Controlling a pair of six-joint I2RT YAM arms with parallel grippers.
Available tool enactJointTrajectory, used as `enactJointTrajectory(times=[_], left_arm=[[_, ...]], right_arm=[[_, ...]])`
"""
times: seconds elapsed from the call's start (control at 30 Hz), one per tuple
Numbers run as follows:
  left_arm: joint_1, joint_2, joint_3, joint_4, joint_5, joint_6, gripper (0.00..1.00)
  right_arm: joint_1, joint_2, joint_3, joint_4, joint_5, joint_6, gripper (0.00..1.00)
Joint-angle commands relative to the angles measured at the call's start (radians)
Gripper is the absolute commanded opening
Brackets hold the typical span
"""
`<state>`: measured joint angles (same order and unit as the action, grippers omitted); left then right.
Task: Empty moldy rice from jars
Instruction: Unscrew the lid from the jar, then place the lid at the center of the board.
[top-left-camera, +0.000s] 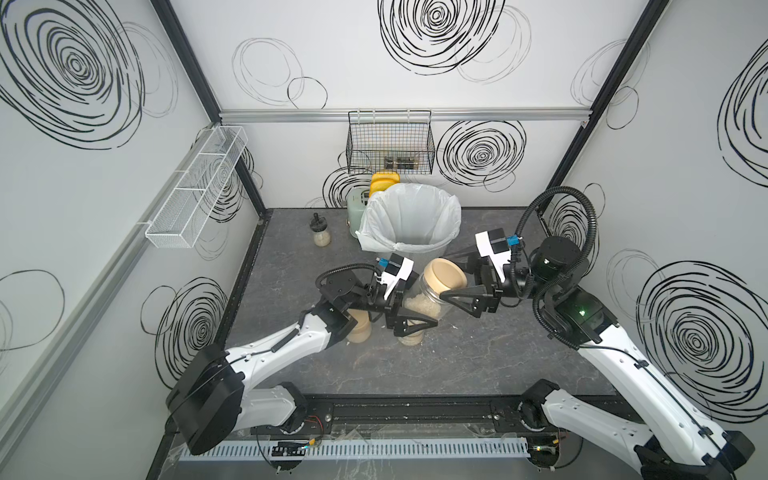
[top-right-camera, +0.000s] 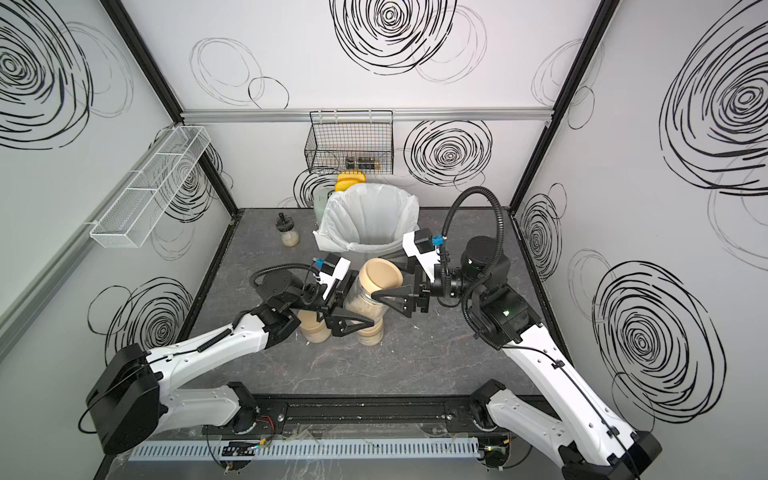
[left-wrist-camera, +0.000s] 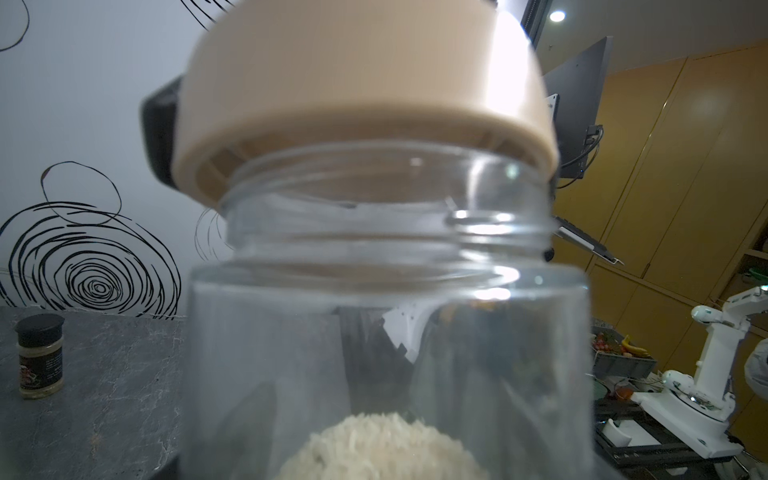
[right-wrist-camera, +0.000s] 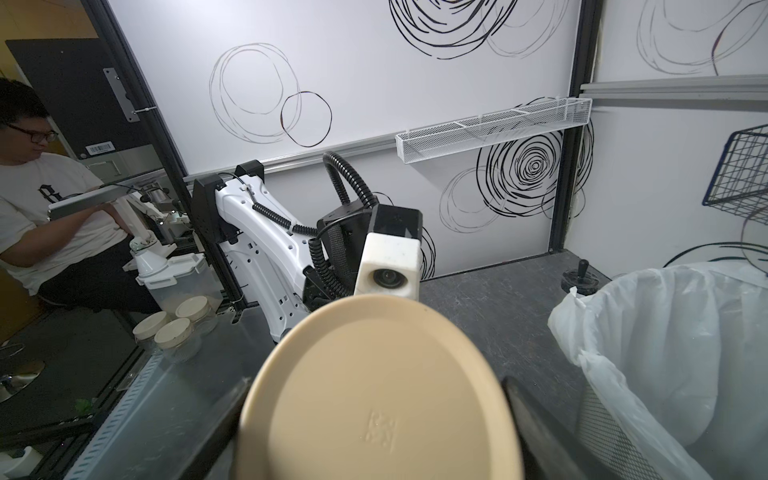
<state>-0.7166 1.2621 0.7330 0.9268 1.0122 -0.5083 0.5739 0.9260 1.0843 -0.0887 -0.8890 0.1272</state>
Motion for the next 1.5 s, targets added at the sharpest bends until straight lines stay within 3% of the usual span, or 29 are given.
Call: enactJointTrajectory(times=[0.0,0.33,0.63,0.8,1.23,1.47], left_arm=[[0.014,-0.047,0.001,0.140,-0.019,0.013,0.46],[0.061,-0.131,-0.032,0.029,-0.052,0.074,0.47],[0.077,-0.200,-0.025,-0.110,-0.092,0.171,0.47],[0.086,-0.231,-0.026,-0.167,-0.108,0.207,0.47],[0.092,-0.290,-0.035,-0.257,-0.131,0.253,0.47],[0.095,-0.307,-0.038,-0.285,-0.132,0.269,0.47]], right_arm=[[-0.015,-0.008,0.045,0.029,0.042,-0.006,0.58],[-0.136,-0.057,0.031,-0.031,0.155,-0.006,0.58],[-0.276,-0.120,-0.162,-0.046,0.433,0.091,0.56],[-0.293,-0.110,-0.293,-0.074,0.617,0.119,0.56],[-0.292,0.170,-0.511,0.097,0.809,0.206,0.58],[-0.293,0.440,-0.418,0.056,0.868,0.211,0.58]])
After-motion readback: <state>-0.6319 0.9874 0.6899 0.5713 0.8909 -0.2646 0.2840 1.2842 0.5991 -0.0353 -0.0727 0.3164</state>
